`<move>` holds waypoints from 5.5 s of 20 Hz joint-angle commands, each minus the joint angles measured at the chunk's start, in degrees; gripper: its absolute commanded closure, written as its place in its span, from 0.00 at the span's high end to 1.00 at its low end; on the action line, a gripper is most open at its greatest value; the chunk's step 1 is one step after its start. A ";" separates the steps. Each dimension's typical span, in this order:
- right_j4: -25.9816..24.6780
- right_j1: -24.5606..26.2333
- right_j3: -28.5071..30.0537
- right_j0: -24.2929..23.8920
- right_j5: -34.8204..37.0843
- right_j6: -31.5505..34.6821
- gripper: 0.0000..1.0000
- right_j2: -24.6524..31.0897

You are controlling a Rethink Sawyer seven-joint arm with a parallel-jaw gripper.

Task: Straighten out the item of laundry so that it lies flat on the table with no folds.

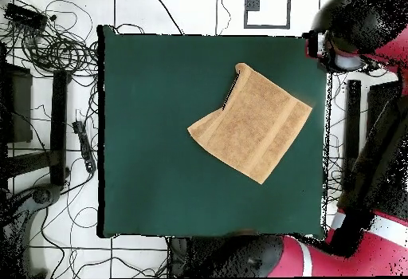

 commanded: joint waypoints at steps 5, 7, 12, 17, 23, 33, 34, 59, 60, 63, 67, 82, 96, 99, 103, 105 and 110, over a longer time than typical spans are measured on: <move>3.77 -2.15 3.47 -2.24 6.03 -7.35 1.00 6.21; 4.00 -2.01 3.23 -1.58 7.33 -5.87 1.00 5.97; 4.76 -3.14 5.41 0.02 6.68 -1.99 1.00 5.45; 4.23 -4.03 6.57 1.49 5.84 -0.10 1.00 4.52; 3.83 -5.48 8.74 3.29 3.91 1.75 1.00 3.62; 4.56 -7.29 12.17 4.86 3.21 4.01 1.00 3.25; 4.63 -7.40 12.36 5.00 3.35 4.15 1.00 3.26; 4.39 -13.55 22.02 11.66 -0.93 8.33 1.00 2.31; 4.27 -13.57 21.97 11.99 -0.60 8.42 1.00 2.25; 4.38 -13.66 22.30 12.81 -1.02 9.57 1.00 2.07; 4.26 -13.81 22.88 14.23 -2.10 11.60 1.00 1.56; 5.84 -14.11 24.65 19.35 -3.91 17.29 1.00 -0.18; 6.97 -15.00 26.90 22.36 -6.47 20.01 1.00 -1.82; 6.89 -14.23 25.97 23.07 -3.41 19.27 1.00 -2.26; 7.31 -12.98 26.58 24.00 -2.63 18.86 1.00 -2.01; 8.07 -12.81 28.38 23.89 -5.13 18.65 1.00 -1.40; 7.82 -10.73 29.97 24.82 -11.92 20.75 1.00 -1.52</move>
